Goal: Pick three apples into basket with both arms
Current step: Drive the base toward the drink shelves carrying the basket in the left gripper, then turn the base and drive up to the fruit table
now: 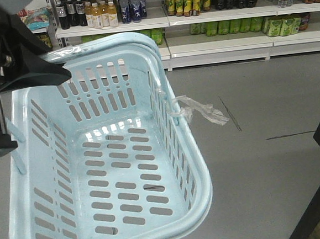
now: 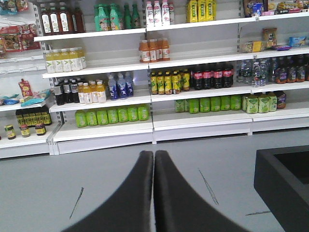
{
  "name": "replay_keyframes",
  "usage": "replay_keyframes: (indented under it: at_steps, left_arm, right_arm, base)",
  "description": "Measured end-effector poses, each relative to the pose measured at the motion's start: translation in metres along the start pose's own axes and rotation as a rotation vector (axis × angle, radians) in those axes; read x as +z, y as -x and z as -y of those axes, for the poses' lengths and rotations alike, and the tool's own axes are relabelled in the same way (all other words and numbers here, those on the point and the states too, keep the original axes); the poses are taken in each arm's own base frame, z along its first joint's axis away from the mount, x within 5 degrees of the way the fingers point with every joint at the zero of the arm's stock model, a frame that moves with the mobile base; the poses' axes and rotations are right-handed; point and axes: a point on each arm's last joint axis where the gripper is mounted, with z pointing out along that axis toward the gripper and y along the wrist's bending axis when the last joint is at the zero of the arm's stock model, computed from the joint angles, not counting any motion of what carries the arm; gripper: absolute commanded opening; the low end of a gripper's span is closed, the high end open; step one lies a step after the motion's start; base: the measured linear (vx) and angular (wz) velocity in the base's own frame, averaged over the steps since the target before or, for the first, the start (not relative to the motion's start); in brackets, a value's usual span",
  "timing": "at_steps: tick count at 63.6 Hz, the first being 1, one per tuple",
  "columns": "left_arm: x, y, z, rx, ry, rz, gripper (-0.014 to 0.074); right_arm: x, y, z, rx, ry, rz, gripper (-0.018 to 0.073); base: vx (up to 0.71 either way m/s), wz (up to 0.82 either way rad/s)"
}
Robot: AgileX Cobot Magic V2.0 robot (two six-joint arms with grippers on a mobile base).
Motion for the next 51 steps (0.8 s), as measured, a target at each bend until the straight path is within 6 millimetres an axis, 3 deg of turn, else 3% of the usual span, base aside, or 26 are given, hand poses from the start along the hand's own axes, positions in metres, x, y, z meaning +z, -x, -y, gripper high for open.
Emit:
replay_keyframes:
  at_steps: [51]
  left_arm:
    - [0.0000,0.0000,0.0000,0.000,0.000,0.000,-0.0008]
  right_arm:
    - [0.0000,0.0000,0.0000,0.000,0.000,0.000,-0.0009]
  base:
    - [0.04,-0.18]
